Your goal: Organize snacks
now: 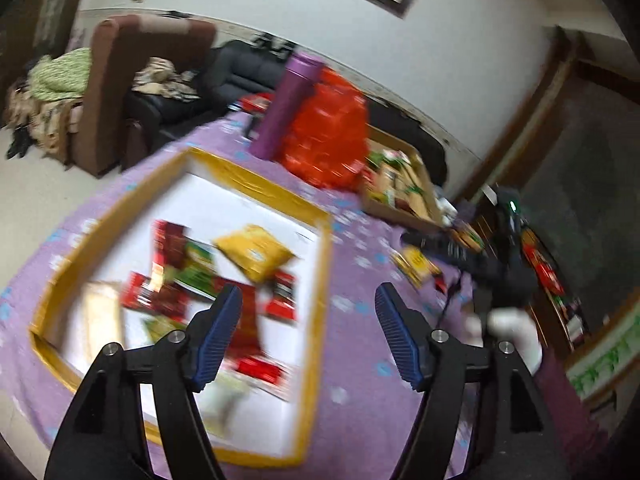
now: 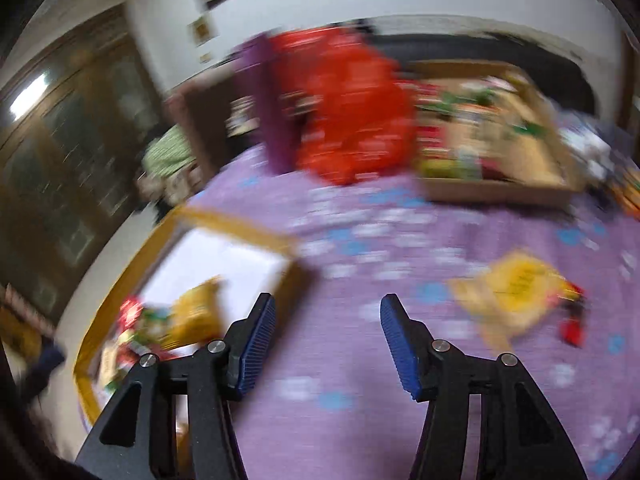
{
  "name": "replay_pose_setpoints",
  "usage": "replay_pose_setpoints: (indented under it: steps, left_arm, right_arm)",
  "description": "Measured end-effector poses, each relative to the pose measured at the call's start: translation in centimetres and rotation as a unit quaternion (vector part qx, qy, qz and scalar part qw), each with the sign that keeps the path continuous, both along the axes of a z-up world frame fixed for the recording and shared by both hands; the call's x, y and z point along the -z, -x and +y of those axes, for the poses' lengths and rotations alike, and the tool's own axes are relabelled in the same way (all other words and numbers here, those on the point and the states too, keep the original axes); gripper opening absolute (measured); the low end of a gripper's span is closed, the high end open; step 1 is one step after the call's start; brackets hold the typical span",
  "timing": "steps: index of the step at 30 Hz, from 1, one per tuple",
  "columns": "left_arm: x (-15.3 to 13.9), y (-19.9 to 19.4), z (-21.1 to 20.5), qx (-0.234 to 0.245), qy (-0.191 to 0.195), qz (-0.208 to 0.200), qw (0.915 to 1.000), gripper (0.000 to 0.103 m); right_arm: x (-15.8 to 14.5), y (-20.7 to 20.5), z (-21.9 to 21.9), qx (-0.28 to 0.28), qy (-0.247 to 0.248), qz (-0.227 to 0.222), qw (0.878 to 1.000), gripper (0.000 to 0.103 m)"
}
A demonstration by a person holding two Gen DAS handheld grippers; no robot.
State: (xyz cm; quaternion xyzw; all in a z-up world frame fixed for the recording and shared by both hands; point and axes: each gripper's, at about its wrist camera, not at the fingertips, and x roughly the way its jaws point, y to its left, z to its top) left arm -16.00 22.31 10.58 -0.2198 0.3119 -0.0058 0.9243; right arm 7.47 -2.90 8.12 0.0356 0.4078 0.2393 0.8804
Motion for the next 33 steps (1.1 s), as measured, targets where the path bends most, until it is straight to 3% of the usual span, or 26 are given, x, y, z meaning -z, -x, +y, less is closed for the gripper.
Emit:
replay_pose_setpoints:
  steps: [2,5,9,14,18,22,25,28,30,33]
  left_arm:
    - [0.5,-0.6,-1.6,0.02,0.005,0.008,0.9998,0.069]
    - [1.6,-1.7,-3.5,0.052,0.014,0.027,0.9982,0.069]
    - [2.2,-2.3,-5.1,0.064,0.002,0.044,0.997,0.069]
    - [2.0,-1.8,-5.1,0.052,-0.006,0.047,0.9975,0.069]
    - [2.1,-1.7,-4.7,0.042,-0.006,0.049,0.9979,0.069]
    - [2.5,-2.1,-4.9,0.046,-0.002,0.051,0.9976,0.069]
    - [2.7,-2.2,-5.4,0.056,-0.002,0.052,0.997,0.069]
    - [2.8,-2.3,-6.0,0.064,-0.004,0.054,0.9964,0.069]
    - [2.9,-2.3,-6.4,0.069,-0.003,0.056,0.9961,0.069]
    - [3.1,-2.5,-7.3,0.08,-0.005,0.059,0.995,0.069]
  right_arm:
    - [0.4,-2.3,-4.1,0.049,0.004,0.008,0.999,0.058]
    - [1.3,-4.7,-6.8,0.081,0.02,0.016,0.996,0.059]
    - [1.8,-7.6,-6.7,0.086,0.055,0.006,0.995,0.059]
    - [4.4,-11.2,-4.8,0.085,0.095,0.035,0.991,0.057]
    - [5.7,-9.9,-2.7,0.026,0.131,0.041,0.99,0.053]
    - [5.7,-4.7,-0.8,-0.094,0.14,0.056,0.984,0.052]
    - [4.2,-0.9,-1.8,-0.19,0.071,0.084,0.976,0.043]
    - [1.0,-0.2,-6.3,-0.131,0.029,0.039,0.99,0.052]
    - [0.0,-1.3,-9.2,-0.062,0.036,0.008,0.997,0.058]
    - [1.1,-4.1,-12.6,0.004,0.05,0.021,0.999,0.06]
